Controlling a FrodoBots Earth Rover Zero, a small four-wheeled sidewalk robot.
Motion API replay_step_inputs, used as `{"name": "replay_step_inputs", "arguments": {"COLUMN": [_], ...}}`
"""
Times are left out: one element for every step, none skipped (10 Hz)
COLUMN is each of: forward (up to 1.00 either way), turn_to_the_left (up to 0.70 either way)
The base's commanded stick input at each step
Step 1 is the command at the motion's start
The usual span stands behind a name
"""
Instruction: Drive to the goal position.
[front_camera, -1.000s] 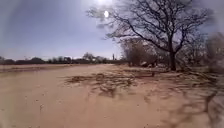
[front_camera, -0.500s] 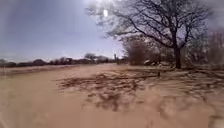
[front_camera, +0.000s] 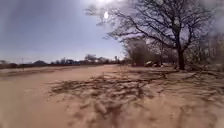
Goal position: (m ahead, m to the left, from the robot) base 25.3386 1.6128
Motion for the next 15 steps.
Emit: {"name": "replay_step_inputs", "arguments": {"forward": [1.00, 1.00, 1.00, 1.00, 1.00, 1.00, 1.00, 1.00, 1.00, 1.00, 1.00, 1.00, 1.00, 1.00, 1.00], "turn_to_the_left": [0.00, 0.00, 0.00, 0.00, 0.00, 0.00, 0.00, 0.00, 0.00, 0.00, 0.00, 0.00, 0.00, 0.00, 0.00]}}
